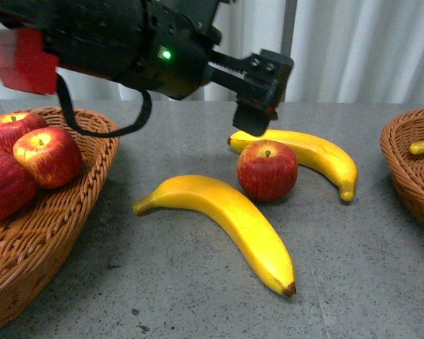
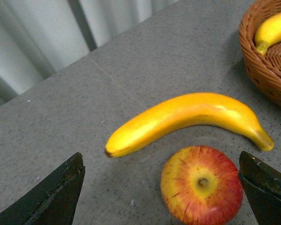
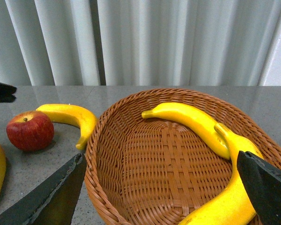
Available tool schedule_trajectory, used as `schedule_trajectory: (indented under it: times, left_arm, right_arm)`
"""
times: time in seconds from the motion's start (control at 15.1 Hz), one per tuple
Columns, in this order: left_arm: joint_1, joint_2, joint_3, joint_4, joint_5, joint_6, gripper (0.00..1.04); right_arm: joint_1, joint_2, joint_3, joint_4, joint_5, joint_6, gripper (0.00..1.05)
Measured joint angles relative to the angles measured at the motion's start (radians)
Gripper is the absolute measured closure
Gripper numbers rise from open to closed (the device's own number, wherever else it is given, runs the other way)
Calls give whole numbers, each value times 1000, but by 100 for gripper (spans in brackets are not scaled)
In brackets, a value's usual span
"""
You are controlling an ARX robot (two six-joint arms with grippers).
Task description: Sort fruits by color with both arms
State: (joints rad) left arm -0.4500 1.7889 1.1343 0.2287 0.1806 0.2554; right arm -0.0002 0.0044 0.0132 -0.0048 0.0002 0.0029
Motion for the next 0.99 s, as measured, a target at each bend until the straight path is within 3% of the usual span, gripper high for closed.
schedule_trajectory:
  times: [0.27,0.99]
  left_arm:
    - [-68,112,35,-19,32,61,7]
    - [-58,268,154,-57,58,89,7]
  right_arm:
    - [0,0,0,0,0,0,6]
    - [0,0,0,0,0,0,6]
